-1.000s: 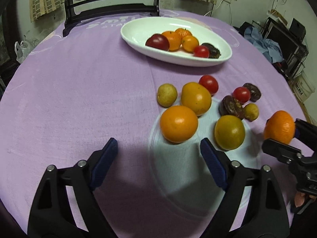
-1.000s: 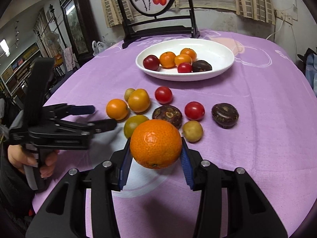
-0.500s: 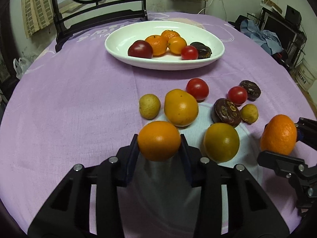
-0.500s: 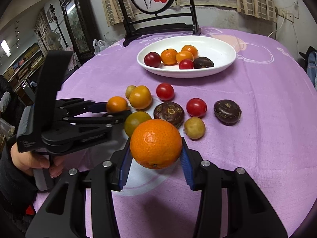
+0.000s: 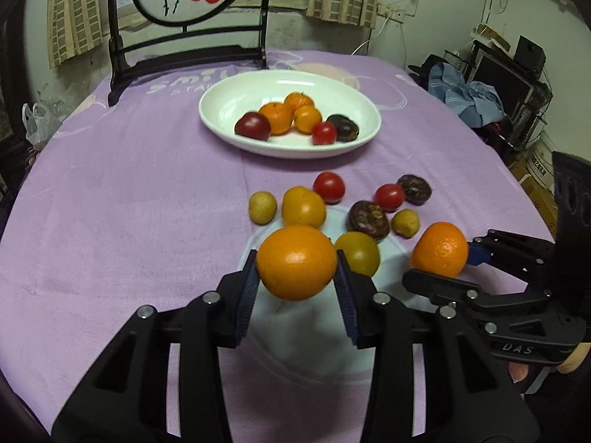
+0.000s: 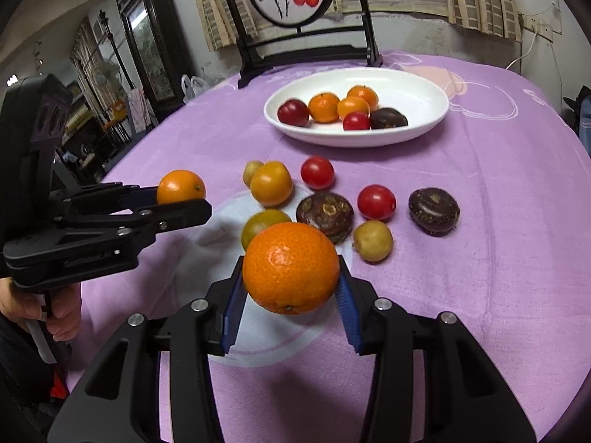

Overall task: Organize fruits
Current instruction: 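Carry both oranges to the white plate and open both tools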

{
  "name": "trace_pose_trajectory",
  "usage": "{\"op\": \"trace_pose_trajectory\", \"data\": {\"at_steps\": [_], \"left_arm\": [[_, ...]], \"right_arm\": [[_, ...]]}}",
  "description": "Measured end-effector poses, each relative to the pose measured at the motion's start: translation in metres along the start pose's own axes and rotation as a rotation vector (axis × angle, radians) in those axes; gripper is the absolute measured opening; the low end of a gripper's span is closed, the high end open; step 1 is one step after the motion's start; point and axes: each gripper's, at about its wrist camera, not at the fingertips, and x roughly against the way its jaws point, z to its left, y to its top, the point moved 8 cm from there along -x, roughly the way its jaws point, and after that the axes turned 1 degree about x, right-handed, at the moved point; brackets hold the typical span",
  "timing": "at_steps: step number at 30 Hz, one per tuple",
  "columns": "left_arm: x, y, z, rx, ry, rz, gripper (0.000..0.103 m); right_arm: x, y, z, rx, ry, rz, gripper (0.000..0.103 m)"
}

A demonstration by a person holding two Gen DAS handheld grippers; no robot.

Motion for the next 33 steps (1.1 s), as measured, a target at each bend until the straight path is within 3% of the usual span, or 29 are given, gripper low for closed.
{"op": "trace_pose_trajectory", "data": {"at_steps": [7, 13, 23, 30, 33], "left_arm": [[0.011, 0.032, -0.004, -0.011, -0.015, -0.034, 0.04], [-0.005, 0.075, 0.001, -0.003, -0.012, -0.049, 0.04], [-0.085, 0.137, 0.027, 0.096, 0.021, 0.014, 0.04], [-0.129, 0.148, 0.048, 0.154, 0.063, 0.065, 0.041], [-0.131, 0.15, 0.052, 0.167, 0.08, 0.039, 0.063]], "right_arm": [[0.025, 0.024, 0.001, -0.024, 0.033, -0.066, 0.046], [0.029, 0.066, -0.016, 0.034, -0.063, -0.076, 0.046], [-0.05, 0.126, -0.053, 0.056, -0.153, -0.009, 0.046], [-0.096, 0.146, -0.08, 0.041, -0.2, 0.036, 0.046], [-0.105, 0.145, -0.086, 0.03, -0.21, 0.064, 0.052]]}}
